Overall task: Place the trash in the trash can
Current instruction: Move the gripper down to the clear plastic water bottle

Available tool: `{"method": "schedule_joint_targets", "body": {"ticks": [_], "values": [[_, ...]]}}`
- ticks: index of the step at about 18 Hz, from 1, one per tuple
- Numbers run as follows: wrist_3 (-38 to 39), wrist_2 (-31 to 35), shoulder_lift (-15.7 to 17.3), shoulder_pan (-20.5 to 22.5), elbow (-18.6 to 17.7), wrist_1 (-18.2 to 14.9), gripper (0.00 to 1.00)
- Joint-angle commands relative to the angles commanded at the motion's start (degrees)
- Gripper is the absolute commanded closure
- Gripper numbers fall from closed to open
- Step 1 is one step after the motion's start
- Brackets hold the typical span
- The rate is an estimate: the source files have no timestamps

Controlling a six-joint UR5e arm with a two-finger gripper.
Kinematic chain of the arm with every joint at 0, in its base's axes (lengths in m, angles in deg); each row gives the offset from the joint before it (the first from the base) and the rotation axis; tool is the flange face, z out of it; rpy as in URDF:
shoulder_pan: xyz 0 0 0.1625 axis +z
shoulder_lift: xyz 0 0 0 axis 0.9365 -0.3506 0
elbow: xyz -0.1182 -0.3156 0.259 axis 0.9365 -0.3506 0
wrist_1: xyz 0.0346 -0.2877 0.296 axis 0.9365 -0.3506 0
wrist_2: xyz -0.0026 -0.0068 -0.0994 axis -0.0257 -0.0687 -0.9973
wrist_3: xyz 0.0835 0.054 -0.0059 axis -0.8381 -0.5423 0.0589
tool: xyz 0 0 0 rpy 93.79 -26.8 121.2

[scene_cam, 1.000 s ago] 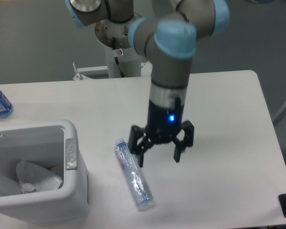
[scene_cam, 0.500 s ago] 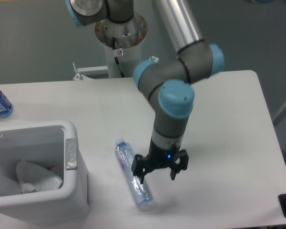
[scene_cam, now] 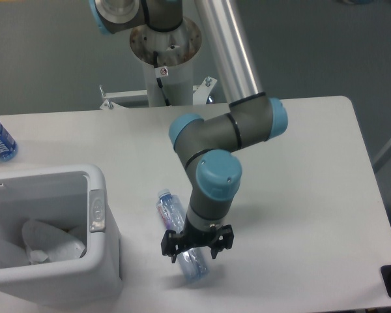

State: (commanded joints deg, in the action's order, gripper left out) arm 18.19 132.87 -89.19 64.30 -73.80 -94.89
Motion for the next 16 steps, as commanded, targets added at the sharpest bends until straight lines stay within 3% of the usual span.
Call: {"method": "schedule_joint_targets", "body": {"ticks": [6, 13, 16], "values": [[1.7, 3.1, -2.4, -0.9, 0.6, 2.6, 0.0], [3.4, 5.2, -3.5, -1.8, 0.8, 2.6, 0.0], [3.5, 5.3, -3.1, -1.8, 0.4, 2.6, 0.26]]}}
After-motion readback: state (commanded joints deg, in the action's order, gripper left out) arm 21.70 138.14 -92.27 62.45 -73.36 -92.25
